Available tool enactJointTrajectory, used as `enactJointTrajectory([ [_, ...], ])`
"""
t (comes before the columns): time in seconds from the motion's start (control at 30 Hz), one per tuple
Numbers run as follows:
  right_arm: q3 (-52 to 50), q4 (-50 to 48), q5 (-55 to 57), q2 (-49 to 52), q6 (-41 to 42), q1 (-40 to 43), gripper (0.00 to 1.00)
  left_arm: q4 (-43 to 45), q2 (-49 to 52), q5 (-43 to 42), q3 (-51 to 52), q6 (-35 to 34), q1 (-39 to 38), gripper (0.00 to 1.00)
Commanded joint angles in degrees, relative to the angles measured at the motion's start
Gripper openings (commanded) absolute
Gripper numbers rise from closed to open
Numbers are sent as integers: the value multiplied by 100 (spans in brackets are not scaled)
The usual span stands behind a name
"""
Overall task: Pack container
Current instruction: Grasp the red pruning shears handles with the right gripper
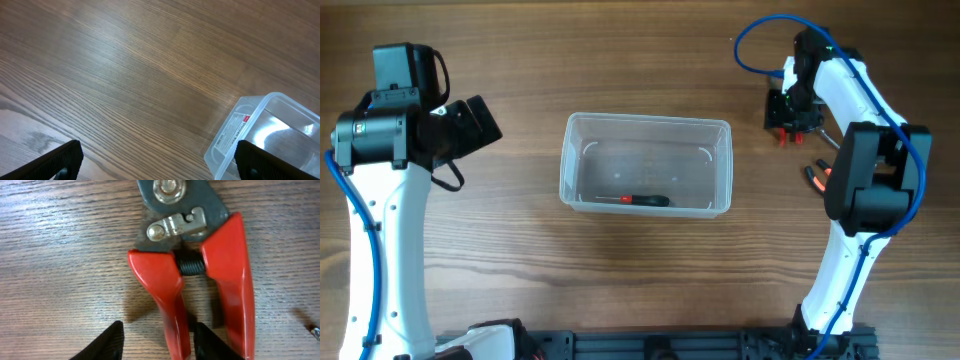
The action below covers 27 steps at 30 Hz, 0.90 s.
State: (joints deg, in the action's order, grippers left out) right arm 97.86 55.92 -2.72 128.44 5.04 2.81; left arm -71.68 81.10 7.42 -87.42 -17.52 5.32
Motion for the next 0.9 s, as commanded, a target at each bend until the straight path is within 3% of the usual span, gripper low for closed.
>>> enactJointTrajectory([
  [0.0, -7, 22, 142, 155, 247, -37, 39, 4, 33, -52, 9, -101, 31, 100],
  [0.13, -7, 44, 142, 155, 247, -37, 30, 4, 33, -52, 9, -101, 31, 100],
  [0.17, -7, 48, 142, 155, 245, -37, 23, 4, 33, -52, 9, -101, 31, 100],
  [0.33, -7, 50, 142, 155, 247, -37, 9, 2, 33, -52, 9, -103, 31, 100],
  [0.87, -9, 76, 140, 155, 243, -37, 6, 2, 33, -52, 9, -101, 31, 100],
])
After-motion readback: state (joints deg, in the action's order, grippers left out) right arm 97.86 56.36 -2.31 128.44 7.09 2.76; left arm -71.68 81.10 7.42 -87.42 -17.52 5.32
